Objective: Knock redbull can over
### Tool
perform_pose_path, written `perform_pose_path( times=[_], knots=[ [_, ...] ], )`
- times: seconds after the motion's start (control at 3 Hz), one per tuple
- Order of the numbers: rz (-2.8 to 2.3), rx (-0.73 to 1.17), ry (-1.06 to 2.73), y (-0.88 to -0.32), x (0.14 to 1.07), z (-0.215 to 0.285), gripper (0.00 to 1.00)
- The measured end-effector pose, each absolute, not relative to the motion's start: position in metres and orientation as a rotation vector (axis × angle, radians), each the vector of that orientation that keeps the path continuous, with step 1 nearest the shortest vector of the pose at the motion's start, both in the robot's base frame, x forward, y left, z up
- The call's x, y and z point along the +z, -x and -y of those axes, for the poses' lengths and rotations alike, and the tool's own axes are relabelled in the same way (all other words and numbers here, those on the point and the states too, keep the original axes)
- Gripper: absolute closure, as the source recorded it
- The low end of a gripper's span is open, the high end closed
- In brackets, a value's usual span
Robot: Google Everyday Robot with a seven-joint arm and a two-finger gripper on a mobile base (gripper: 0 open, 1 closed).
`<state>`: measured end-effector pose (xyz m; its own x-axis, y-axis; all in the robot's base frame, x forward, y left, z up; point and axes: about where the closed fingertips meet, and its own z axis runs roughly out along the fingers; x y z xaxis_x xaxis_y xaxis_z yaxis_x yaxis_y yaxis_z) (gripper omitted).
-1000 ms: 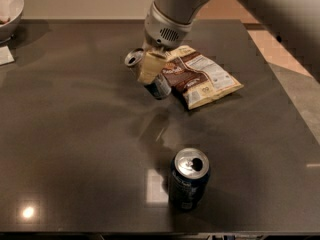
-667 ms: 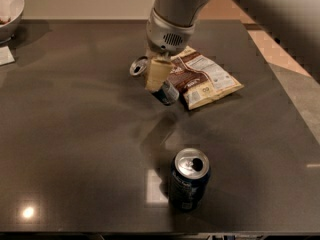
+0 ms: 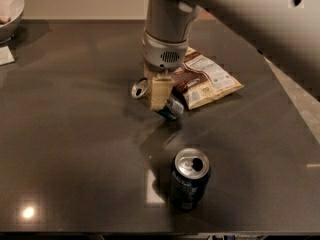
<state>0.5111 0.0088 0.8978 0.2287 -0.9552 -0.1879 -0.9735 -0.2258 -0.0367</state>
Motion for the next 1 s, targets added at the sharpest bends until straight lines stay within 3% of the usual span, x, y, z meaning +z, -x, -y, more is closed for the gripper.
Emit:
perform_pose_path(
  times=[0.33, 0.67, 1.0],
  knots=[
    [-1.829, 0.186, 2.426, -0.501, 0.883, -0.013, 0.37],
    [-1.82, 0.185, 2.495, -0.496, 0.858, -0.02, 0.0],
    [-1.814, 0.181, 2.487, -0.497, 0.859, -0.021, 0.0]
  ],
)
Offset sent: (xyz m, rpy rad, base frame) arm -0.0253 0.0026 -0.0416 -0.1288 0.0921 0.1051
